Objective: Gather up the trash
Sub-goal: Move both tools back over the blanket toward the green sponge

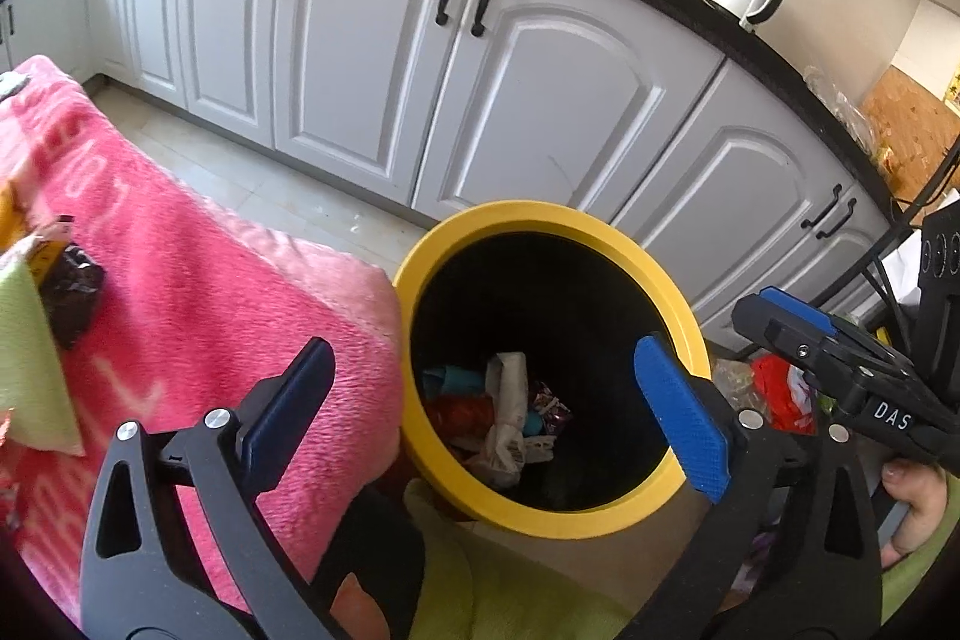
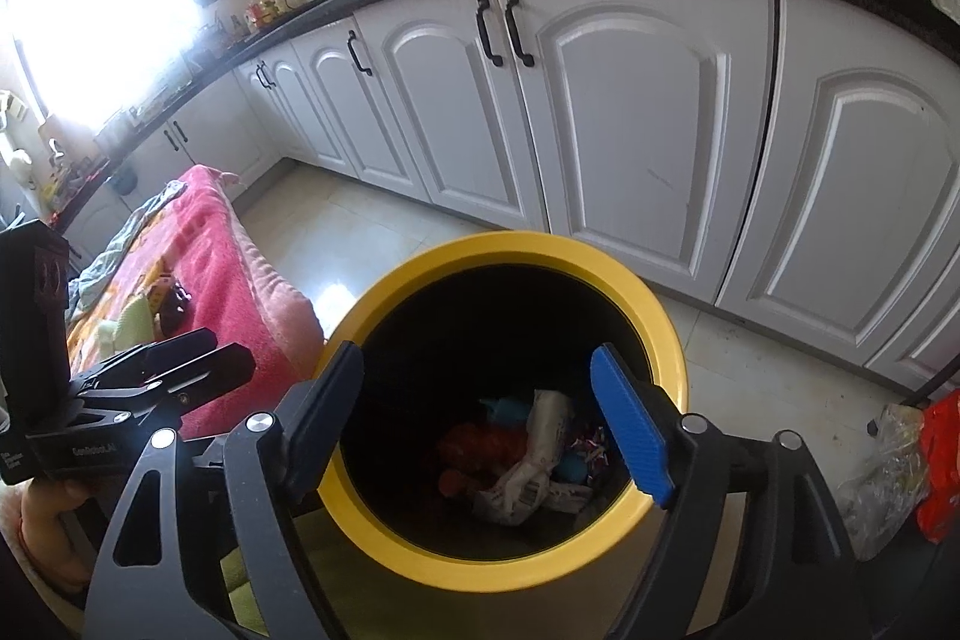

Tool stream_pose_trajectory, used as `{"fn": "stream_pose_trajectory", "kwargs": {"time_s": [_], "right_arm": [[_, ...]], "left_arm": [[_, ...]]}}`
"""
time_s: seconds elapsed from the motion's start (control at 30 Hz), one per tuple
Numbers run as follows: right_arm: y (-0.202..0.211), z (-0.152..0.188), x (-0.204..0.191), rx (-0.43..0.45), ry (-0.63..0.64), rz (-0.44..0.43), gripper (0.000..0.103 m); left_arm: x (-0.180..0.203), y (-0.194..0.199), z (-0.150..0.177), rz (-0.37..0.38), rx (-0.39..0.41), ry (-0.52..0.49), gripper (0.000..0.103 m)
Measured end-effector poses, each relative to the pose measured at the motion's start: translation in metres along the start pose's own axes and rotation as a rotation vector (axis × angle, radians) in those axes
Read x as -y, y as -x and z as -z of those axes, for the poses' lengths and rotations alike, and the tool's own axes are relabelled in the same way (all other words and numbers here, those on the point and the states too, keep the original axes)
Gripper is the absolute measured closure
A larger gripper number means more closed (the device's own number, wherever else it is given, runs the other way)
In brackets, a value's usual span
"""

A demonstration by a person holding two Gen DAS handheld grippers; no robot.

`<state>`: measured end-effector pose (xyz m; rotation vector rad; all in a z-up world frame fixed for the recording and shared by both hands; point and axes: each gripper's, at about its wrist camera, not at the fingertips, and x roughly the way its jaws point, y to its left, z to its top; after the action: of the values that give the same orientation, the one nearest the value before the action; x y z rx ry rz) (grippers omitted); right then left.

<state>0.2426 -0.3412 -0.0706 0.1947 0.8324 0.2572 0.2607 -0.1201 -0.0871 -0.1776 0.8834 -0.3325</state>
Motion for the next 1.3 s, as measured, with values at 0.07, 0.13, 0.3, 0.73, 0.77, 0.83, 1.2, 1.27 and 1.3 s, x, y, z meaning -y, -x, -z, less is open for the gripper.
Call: {"fn": "stream_pose_trajectory", "kwargs": {"time_s": [0.07,0.13,0.3,0.73,0.77,0.83,1.2,1.27,1.3], "right_arm": [[0.003,-0.001,-0.002,0.013,0.002,0.000,0.027],[0.007,-0.002,-0.004,0.024,0.004,-0.004,0.027],[0.016,-0.005,-0.011,0.054,0.013,-0.013,0.027],[0.033,-0.010,-0.036,0.098,0.069,-0.036,0.027],[0.034,-0.010,-0.038,0.102,0.072,-0.037,0.027],[0.036,-0.010,-0.041,0.109,0.078,-0.040,0.027],[0.048,-0.010,-0.066,0.137,0.132,-0.068,0.027],[0.050,-0.009,-0.071,0.140,0.146,-0.074,0.027],[0.051,-0.009,-0.075,0.142,0.156,-0.078,0.027]], "left_arm": [[-0.002,0.005,0.000,-0.006,0.009,0.004,0.011],[-0.006,0.011,0.000,-0.012,0.021,0.011,0.011],[-0.013,0.023,0.000,-0.021,0.043,0.028,0.011],[-0.035,0.057,0.006,-0.044,0.104,0.079,0.011],[-0.037,0.059,0.006,-0.045,0.108,0.083,0.011],[-0.042,0.065,0.007,-0.049,0.117,0.095,0.011],[-0.066,0.093,0.010,-0.075,0.174,0.141,0.011],[-0.071,0.099,0.011,-0.079,0.185,0.152,0.011],[-0.073,0.101,0.011,-0.081,0.189,0.156,0.011]]}}
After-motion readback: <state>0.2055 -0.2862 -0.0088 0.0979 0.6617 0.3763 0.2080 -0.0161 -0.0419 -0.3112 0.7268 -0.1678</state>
